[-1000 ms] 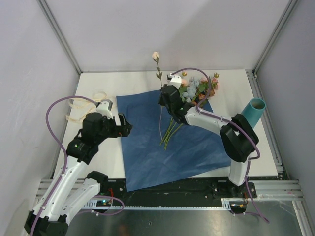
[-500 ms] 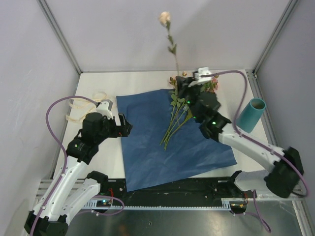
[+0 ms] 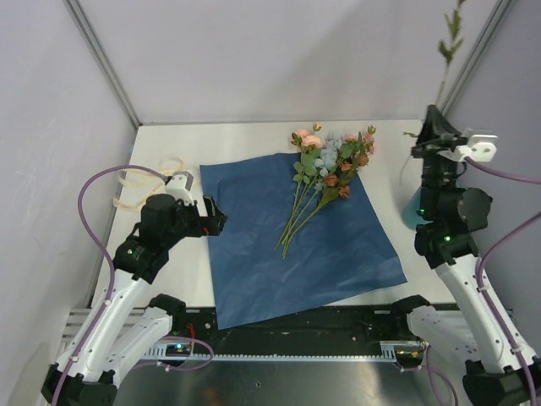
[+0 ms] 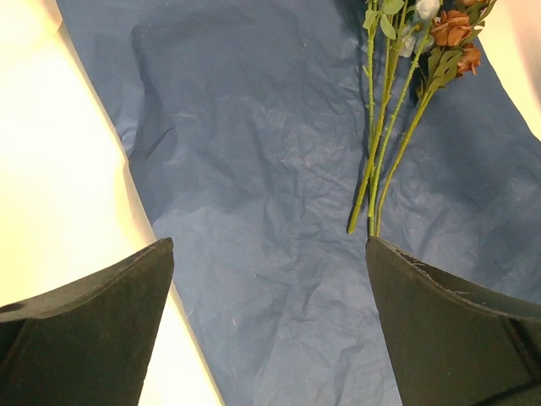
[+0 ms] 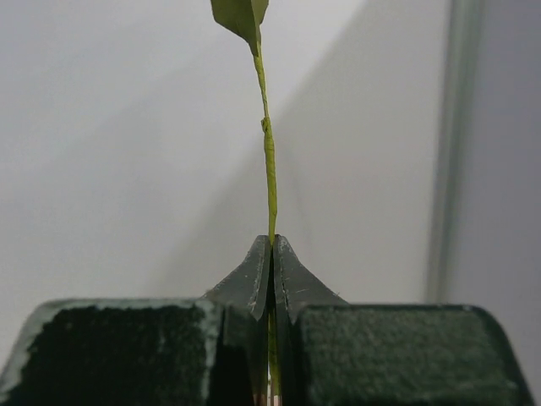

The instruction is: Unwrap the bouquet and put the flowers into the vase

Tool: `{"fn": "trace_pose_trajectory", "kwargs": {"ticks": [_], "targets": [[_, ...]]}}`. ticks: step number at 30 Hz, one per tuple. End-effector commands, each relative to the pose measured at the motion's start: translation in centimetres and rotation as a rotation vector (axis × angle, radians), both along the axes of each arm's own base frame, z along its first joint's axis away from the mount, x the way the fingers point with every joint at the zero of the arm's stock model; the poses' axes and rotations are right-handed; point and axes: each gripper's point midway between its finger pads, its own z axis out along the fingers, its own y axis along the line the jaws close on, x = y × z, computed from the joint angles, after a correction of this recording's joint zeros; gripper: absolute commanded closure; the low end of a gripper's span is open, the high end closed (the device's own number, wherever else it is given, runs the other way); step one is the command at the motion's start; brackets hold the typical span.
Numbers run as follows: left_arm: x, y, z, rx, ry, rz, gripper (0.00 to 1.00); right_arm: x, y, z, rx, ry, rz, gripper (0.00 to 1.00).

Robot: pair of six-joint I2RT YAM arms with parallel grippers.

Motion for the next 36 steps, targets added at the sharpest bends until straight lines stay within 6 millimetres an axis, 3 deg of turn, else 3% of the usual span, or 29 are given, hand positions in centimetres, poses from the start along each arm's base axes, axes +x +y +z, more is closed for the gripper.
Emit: {"fn": "trace_pose_trajectory", "kwargs": {"ticks": [1,7,13,17,25,32,36], "targets": [[0.0,-0.1,0.3,0.004,-0.019,-0.021,0.0,-0.5,-4.7,0.6,-0.055,-0.033,-0.158,1.0],[0.0,-0.1,0.2,0.004,-0.016,-0.022,0.0,0.3,-10.9,-0.1,0.012,-0.029,-0.285,1.0],[0.0,-0.2,0.1,0.005,-0.012,-0.023,0.0,1.5,-14.5,-1.2,0.01,-0.051,-0.369,1.0],[0.0,-0.2,-0.1,0.005,-0.006,-0.028,0.0,2.5,-15.6,-1.6,-0.02,-0.078,-0.41,1.0],[0.1,-0.3,0.0,0.006,-0.005,-0.029,0.0,5.5,-17.0,-4.6,-0.022,-0.029,-0.451,1.0],[0.1,-0.2,0.0,0.005,-0.007,-0.027,0.0,6.4,-17.8,-10.4,0.061,0.099,-0.507,1.0],[0.1,-0.2,0.0,0.006,-0.007,-0.028,0.0,6.2,-17.1,-13.1,0.116,0.179,-0.506,0.91]]}}
